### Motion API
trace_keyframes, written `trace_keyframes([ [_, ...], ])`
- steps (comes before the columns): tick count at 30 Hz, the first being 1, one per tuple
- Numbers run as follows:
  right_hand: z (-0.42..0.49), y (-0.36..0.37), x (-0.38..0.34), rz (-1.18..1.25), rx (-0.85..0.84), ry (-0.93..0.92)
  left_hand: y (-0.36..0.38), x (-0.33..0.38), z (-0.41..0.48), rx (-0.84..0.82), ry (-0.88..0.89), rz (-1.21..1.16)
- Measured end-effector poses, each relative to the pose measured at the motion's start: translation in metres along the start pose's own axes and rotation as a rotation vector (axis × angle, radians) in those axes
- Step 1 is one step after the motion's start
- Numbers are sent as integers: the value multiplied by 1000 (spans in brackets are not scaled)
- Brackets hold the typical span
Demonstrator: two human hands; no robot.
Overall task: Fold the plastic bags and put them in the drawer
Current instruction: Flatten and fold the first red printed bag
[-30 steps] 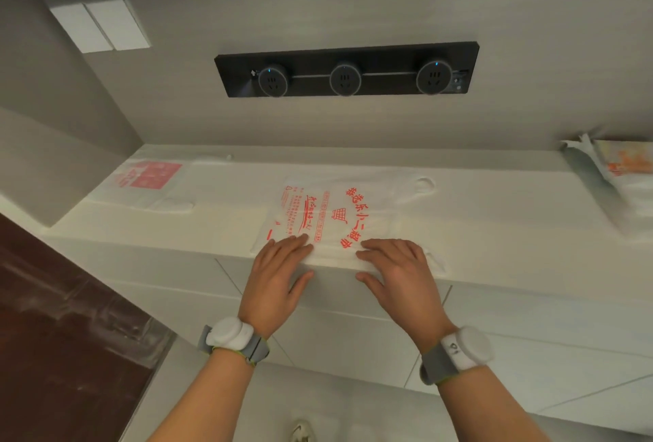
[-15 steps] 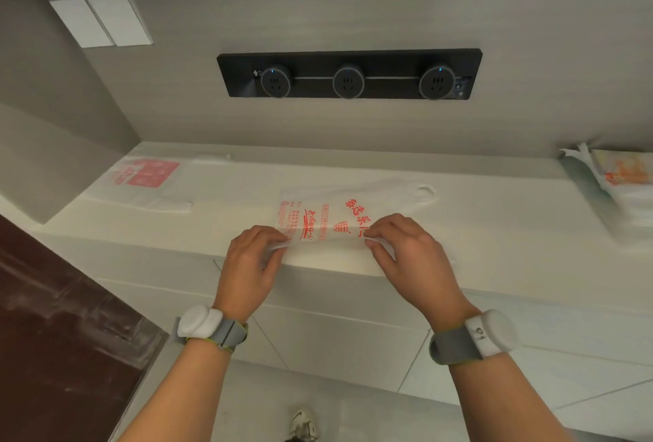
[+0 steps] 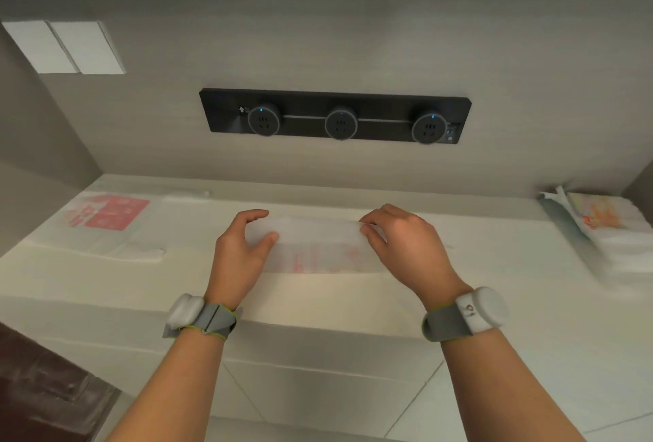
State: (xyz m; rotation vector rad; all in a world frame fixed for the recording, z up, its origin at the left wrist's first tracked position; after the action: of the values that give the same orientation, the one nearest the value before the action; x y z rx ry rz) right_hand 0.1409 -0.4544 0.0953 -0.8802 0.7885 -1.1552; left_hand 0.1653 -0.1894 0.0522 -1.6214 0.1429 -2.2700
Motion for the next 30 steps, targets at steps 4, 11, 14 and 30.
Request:
trace_keyframes([
  [4, 28, 22, 4, -76, -117, 11, 12, -22, 26, -41, -62, 41],
  [11, 45, 58, 8, -117, -207, 66, 29, -60, 52, -163, -25, 83],
  [14, 45, 69, 10, -126, -225, 79, 32, -64, 55, -194, 41, 136],
  [30, 38, 97, -2, -65, -256, 138, 78, -11, -5, -568, 478, 133],
])
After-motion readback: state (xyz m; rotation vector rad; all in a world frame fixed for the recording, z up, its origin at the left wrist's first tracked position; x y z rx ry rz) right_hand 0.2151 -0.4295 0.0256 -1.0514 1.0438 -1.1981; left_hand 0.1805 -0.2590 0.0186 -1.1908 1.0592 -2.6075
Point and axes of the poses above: each hand's wrist, its own z-axis towards the middle knuckle, its own y-axis out of the palm, x = y × z, the point moved 6 cm from there along z, towards the middle knuckle, and after that the axes turned 13 degrees about -z, right-handed, at the moved point
